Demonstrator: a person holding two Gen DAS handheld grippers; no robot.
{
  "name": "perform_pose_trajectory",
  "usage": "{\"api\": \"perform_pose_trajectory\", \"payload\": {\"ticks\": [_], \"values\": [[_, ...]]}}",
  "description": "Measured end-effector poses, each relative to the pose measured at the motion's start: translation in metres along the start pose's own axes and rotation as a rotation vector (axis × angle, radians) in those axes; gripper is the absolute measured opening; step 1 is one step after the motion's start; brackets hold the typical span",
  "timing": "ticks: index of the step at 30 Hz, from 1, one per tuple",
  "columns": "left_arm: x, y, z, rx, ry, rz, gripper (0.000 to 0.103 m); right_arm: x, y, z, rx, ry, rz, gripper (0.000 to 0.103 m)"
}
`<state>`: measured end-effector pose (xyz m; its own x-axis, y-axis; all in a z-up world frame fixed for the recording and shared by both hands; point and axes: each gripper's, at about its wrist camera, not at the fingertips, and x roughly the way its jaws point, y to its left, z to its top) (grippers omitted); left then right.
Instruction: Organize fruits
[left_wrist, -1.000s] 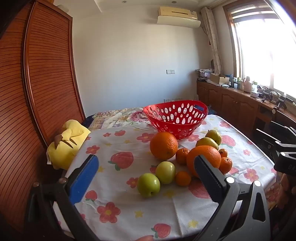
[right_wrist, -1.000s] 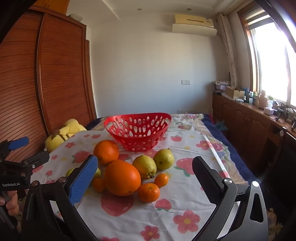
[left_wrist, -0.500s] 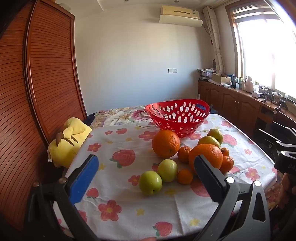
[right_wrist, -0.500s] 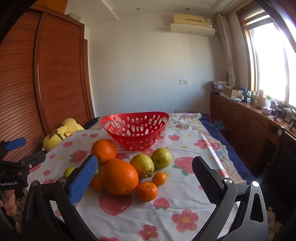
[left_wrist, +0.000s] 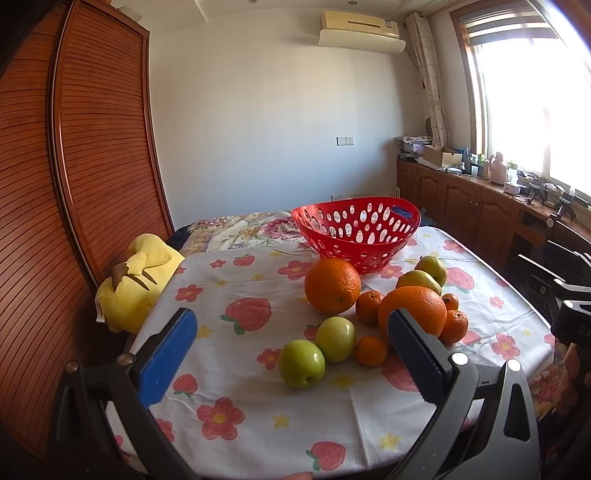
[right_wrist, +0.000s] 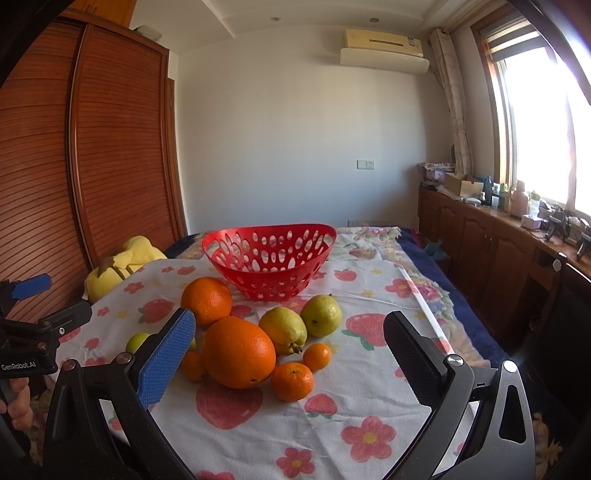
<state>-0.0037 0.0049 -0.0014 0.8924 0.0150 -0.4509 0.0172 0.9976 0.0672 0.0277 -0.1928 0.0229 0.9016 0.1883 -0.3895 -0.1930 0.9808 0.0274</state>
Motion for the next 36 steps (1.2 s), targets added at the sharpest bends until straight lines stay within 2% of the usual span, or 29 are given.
{"api": "perform_pose_trajectory", "payload": {"ticks": [36], "values": [[-0.013,-0.002,0.007,0.01,-0.038,-0.005,0.103,-0.005,0.004,0.005,0.0,-0.019,-0.004,0.103]]}}
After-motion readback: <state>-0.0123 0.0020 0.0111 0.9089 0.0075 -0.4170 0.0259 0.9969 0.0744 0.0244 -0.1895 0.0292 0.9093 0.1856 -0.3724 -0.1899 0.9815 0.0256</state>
